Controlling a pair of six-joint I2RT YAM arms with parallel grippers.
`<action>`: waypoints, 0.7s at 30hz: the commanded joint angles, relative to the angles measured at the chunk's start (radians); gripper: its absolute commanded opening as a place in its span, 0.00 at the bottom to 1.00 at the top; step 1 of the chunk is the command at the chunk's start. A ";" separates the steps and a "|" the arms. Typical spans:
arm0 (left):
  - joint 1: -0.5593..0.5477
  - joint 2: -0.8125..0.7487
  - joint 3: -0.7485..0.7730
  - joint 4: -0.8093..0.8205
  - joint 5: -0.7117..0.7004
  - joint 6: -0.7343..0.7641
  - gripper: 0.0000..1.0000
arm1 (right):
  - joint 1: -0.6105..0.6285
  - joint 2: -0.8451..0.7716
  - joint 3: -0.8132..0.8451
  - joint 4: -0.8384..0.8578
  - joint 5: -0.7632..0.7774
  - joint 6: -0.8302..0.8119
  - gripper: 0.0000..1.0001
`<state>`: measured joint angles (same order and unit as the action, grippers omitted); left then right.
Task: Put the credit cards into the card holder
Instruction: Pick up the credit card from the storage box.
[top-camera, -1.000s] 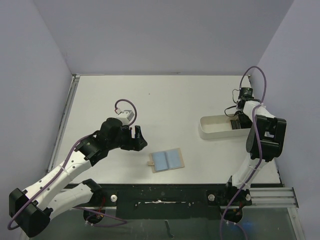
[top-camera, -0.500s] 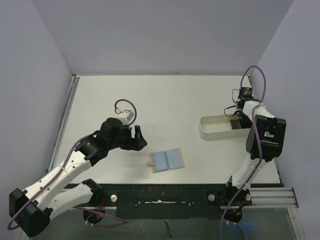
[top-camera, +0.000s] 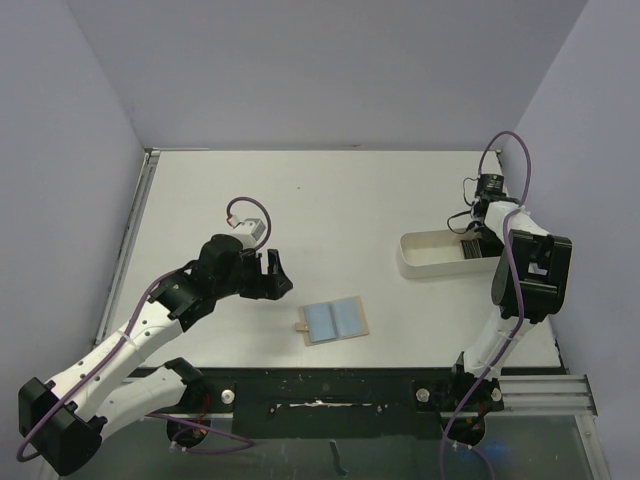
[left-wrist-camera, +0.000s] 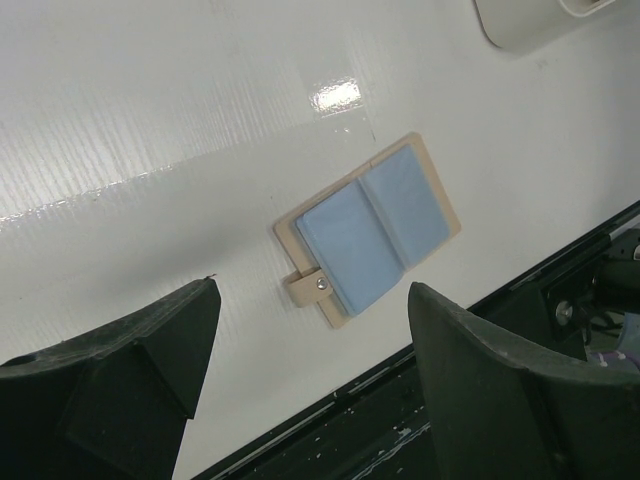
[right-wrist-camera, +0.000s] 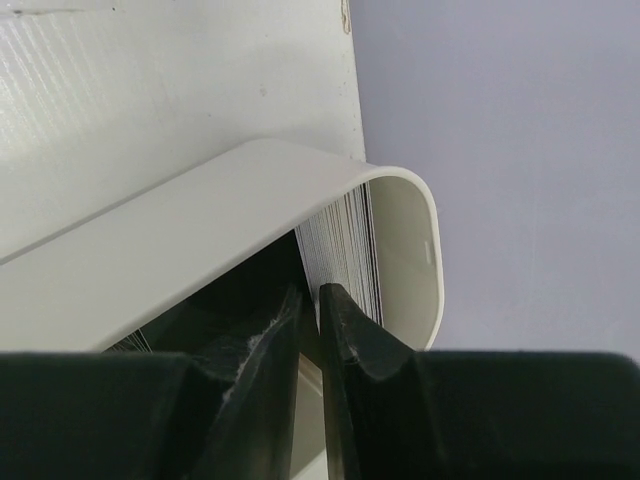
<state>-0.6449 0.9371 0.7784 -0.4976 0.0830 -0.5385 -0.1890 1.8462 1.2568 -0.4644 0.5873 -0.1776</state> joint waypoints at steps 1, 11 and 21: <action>0.007 -0.009 0.002 0.027 0.004 0.002 0.76 | -0.006 -0.038 0.055 0.031 0.035 -0.017 0.13; 0.013 -0.011 0.001 0.028 0.012 0.002 0.76 | 0.018 -0.048 0.090 -0.011 0.055 -0.021 0.04; 0.019 -0.012 -0.001 0.033 0.024 0.002 0.76 | 0.054 -0.085 0.149 -0.130 0.002 0.020 0.00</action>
<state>-0.6334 0.9371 0.7769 -0.4973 0.0875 -0.5385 -0.1501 1.8435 1.3315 -0.5770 0.5949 -0.1806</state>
